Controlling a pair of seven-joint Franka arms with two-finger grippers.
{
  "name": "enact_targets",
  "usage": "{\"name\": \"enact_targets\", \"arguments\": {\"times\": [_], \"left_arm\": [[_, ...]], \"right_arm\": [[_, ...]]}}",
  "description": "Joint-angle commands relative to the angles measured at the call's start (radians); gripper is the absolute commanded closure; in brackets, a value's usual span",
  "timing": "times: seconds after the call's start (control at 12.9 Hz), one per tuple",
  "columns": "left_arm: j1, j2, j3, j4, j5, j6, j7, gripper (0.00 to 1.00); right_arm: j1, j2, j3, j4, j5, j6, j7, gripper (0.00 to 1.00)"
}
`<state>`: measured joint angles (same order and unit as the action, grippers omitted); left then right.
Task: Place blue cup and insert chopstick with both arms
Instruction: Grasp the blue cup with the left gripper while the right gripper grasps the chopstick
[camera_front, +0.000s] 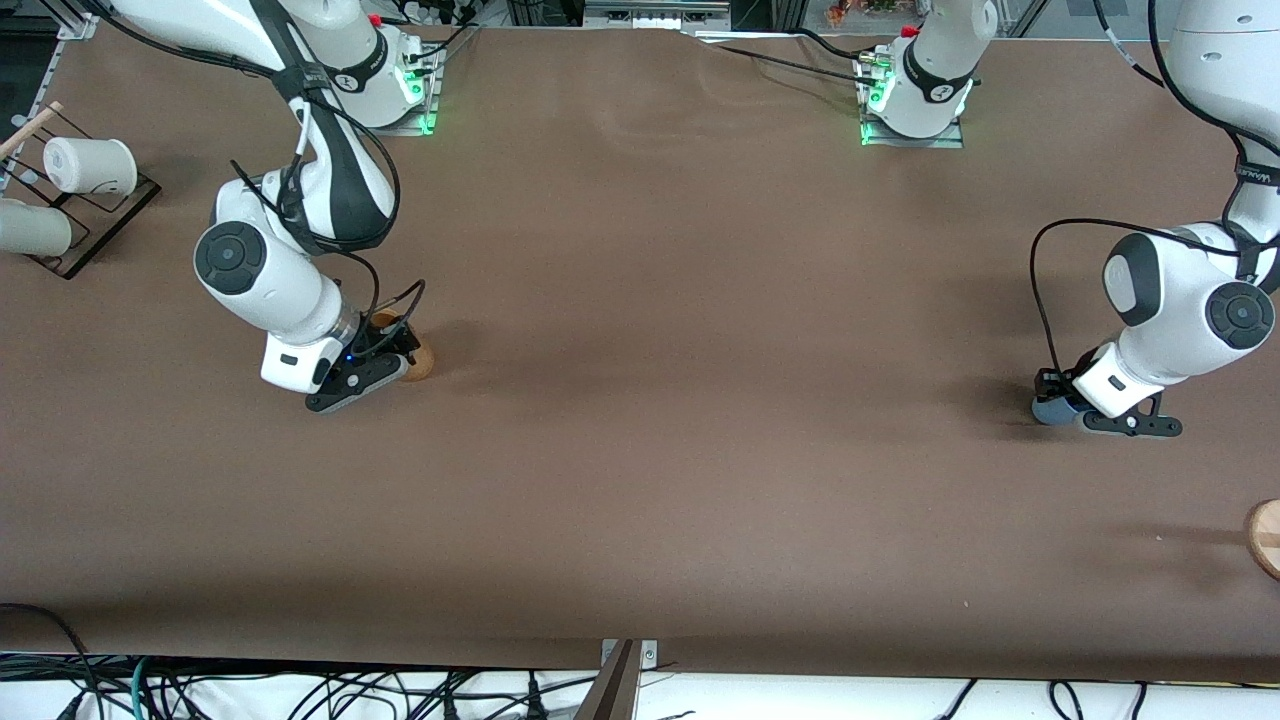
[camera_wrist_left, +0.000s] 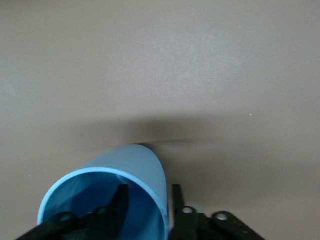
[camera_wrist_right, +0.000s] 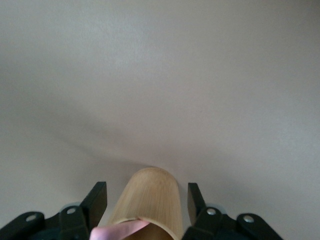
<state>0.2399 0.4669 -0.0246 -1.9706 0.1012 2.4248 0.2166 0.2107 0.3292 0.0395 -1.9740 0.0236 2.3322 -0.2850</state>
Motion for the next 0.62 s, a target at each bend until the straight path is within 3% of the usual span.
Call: {"name": "enact_targets", "arguments": {"times": [0.0, 0.15, 0.31, 0.54], "left_arm": [[0.004, -0.007, -0.001, 0.001, -0.023, -0.013, 0.012, 1.00], [-0.001, -0.008, -0.003, 0.018, -0.023, -0.048, 0.010, 1.00], [-0.023, -0.008, -0.006, 0.103, -0.049, -0.180, 0.000, 1.00], [-0.123, -0.014, -0.009, 0.234, -0.151, -0.386, -0.035, 1.00]], "right_arm": [[-0.007, -0.021, 0.008, -0.032, 0.013, 0.016, -0.008, 0.31], [-0.007, -0.024, 0.008, -0.034, 0.013, 0.012, -0.006, 0.47], [-0.007, -0.025, 0.010, -0.034, 0.013, 0.009, 0.000, 0.61], [-0.007, -0.027, 0.022, -0.022, 0.013, 0.007, 0.000, 0.65]]}}
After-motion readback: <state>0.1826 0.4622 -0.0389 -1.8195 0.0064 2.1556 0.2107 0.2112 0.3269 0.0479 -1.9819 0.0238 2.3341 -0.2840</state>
